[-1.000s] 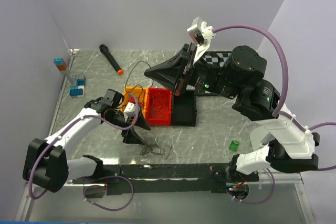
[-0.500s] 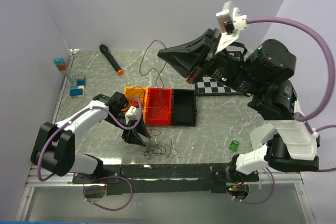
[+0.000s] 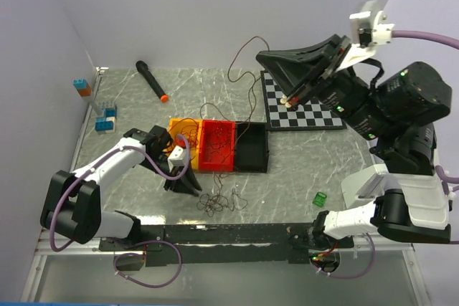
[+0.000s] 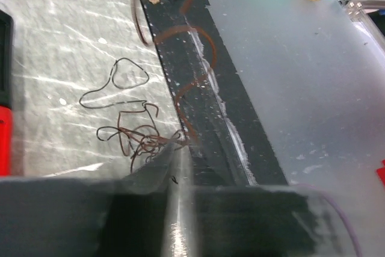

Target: Untangle the cables

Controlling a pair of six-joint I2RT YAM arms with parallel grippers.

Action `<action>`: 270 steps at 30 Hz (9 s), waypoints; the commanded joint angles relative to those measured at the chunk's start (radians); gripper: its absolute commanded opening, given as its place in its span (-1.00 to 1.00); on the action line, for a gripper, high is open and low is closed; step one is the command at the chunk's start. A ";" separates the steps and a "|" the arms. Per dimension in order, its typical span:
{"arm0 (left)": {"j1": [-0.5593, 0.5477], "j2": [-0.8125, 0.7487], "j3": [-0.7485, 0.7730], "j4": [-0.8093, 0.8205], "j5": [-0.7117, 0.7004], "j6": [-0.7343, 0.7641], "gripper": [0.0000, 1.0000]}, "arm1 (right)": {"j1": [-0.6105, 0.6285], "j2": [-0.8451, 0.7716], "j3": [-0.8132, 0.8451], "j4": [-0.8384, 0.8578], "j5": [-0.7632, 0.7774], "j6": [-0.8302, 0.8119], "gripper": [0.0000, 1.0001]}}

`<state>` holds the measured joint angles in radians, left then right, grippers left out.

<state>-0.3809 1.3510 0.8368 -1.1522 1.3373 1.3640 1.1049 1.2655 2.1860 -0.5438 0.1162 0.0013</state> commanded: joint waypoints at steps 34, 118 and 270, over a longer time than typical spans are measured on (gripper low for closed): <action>-0.182 0.398 0.314 -0.219 0.243 0.271 -0.98 | -0.010 0.041 0.078 0.016 -0.056 -0.015 -1.00; -0.182 -0.283 0.188 0.305 -0.538 -0.683 -0.94 | -0.524 -0.058 -0.741 0.211 0.022 0.017 -1.00; -0.182 -0.247 0.087 0.312 -0.590 -0.600 -0.49 | -0.097 0.154 -1.287 0.329 0.032 0.457 -0.79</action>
<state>-0.5632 1.1225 0.9352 -0.8387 0.7433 0.7437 0.9813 1.4647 0.8547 -0.2420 0.0856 0.4564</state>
